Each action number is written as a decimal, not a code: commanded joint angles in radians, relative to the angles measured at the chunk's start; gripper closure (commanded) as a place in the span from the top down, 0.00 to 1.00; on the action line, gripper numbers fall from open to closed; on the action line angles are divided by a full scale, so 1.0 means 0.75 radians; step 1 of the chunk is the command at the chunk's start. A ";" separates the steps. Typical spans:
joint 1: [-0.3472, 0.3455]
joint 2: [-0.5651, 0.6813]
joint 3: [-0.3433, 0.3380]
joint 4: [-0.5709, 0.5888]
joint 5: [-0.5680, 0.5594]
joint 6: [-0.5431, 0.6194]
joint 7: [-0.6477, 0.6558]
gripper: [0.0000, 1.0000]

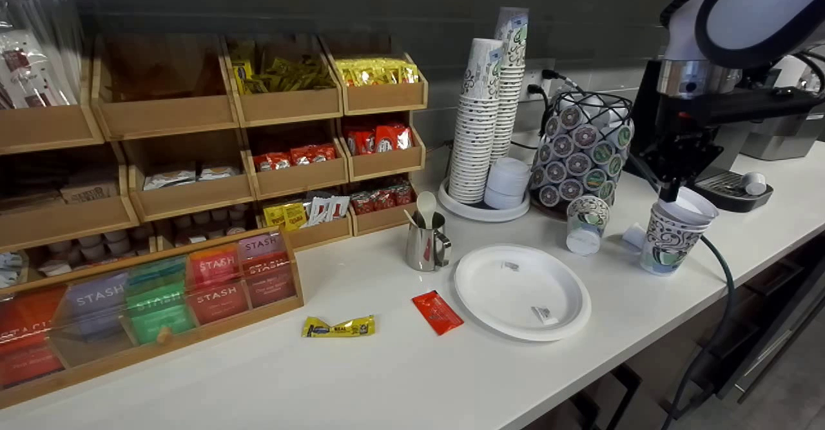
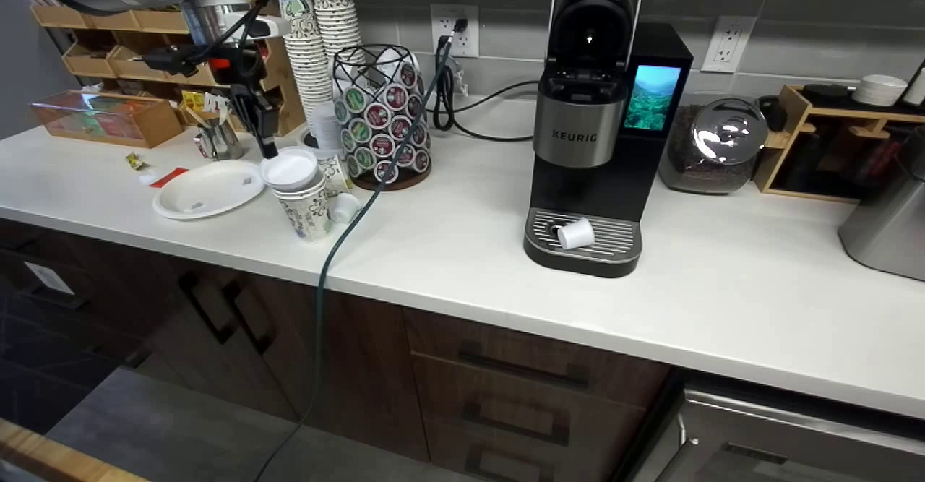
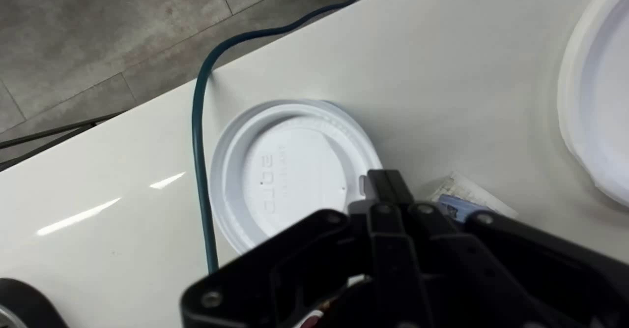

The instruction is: Remove the styrofoam cup lid from the two stacked styrofoam cup and put it on the counter top

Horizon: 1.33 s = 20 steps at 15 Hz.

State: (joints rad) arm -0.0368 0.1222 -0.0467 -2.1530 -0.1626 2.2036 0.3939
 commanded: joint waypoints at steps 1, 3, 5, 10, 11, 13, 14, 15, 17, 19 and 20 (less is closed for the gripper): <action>0.032 -0.140 -0.007 -0.071 -0.071 -0.021 0.117 0.00; 0.042 -0.197 0.014 -0.082 -0.093 -0.049 0.151 0.00; 0.061 -0.227 0.050 -0.079 -0.051 -0.070 0.096 0.00; 0.151 -0.152 0.169 0.023 0.028 -0.074 -0.050 0.00; 0.167 -0.109 0.188 0.065 0.024 -0.093 -0.078 0.00; 0.195 0.021 0.215 0.205 0.041 -0.192 -0.136 0.00; 0.207 0.082 0.223 0.270 0.045 -0.263 -0.151 0.00; 0.219 0.128 0.227 0.320 0.040 -0.334 -0.157 0.00; 0.228 0.039 0.215 0.222 0.017 -0.264 -0.116 0.01; 0.235 0.108 0.212 0.281 0.019 -0.284 -0.129 0.01; 0.235 0.122 0.210 0.292 0.019 -0.285 -0.135 0.01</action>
State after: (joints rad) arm 0.1260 0.2140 0.1250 -1.9352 -0.1516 1.9918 0.2949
